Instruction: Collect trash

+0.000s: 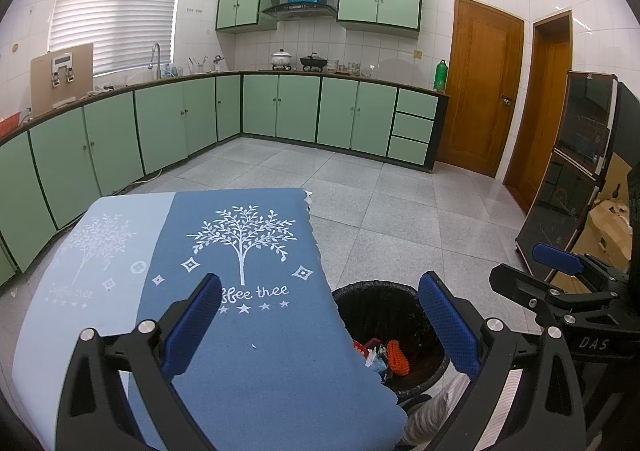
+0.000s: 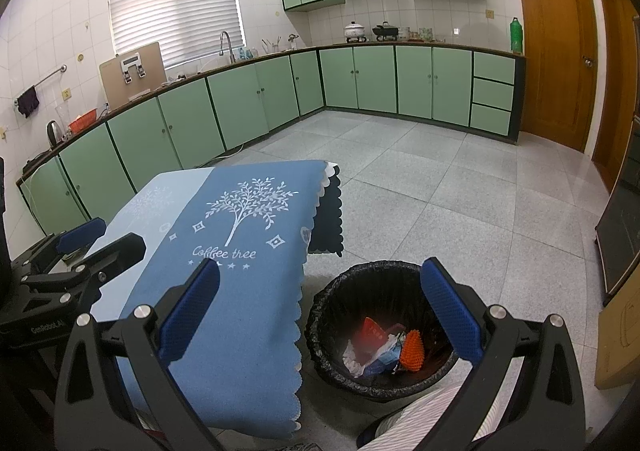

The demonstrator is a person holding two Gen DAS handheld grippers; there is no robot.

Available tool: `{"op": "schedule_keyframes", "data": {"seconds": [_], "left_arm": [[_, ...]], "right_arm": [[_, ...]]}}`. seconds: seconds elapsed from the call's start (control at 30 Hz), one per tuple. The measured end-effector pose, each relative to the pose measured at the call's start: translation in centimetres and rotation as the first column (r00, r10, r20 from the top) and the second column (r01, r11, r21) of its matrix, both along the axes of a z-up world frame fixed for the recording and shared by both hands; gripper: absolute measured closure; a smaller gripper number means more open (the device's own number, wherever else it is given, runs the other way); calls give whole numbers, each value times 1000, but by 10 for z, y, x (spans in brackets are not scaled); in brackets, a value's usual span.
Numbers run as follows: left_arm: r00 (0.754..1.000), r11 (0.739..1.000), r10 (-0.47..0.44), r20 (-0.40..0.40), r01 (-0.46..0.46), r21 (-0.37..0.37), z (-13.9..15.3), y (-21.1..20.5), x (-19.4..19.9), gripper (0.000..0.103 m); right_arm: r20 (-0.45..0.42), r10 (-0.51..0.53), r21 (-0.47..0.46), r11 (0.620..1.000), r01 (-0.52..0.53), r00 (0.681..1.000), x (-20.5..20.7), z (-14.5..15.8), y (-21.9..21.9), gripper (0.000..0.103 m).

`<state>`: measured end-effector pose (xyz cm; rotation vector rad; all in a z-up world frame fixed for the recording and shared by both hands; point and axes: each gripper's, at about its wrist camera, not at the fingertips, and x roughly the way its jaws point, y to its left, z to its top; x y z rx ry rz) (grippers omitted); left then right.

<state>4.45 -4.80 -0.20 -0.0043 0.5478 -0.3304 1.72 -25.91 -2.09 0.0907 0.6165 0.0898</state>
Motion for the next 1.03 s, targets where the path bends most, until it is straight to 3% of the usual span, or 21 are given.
{"op": "schedule_keyframes", "data": {"seconds": [1.03], "left_arm": [[1000, 1000, 0, -27, 0, 8, -6, 4, 6, 6]], "right_arm": [[-23, 0, 8, 1000, 0, 1000, 6, -10, -3, 5]]}}
